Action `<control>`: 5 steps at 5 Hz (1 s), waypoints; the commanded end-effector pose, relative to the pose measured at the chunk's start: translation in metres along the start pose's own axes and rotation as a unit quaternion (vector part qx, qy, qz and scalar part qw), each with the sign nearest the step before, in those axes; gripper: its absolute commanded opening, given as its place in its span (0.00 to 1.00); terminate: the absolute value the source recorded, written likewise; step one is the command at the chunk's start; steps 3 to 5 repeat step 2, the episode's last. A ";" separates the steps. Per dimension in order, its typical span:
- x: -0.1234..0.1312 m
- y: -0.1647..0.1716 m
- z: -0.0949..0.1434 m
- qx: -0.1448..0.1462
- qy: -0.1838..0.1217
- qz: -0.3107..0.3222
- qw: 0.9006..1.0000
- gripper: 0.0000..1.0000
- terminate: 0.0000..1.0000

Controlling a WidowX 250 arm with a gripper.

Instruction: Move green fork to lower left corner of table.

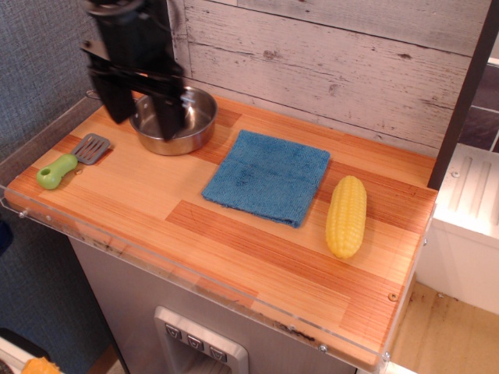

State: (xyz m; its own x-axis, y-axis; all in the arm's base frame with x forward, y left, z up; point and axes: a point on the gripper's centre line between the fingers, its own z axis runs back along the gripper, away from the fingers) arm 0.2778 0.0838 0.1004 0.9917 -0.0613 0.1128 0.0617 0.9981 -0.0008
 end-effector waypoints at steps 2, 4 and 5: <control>-0.003 -0.006 0.004 0.009 0.013 -0.014 1.000 1.00 1.00; -0.003 -0.006 0.004 0.009 0.013 -0.014 1.000 1.00 1.00; -0.003 -0.006 0.004 0.009 0.013 -0.014 1.000 1.00 1.00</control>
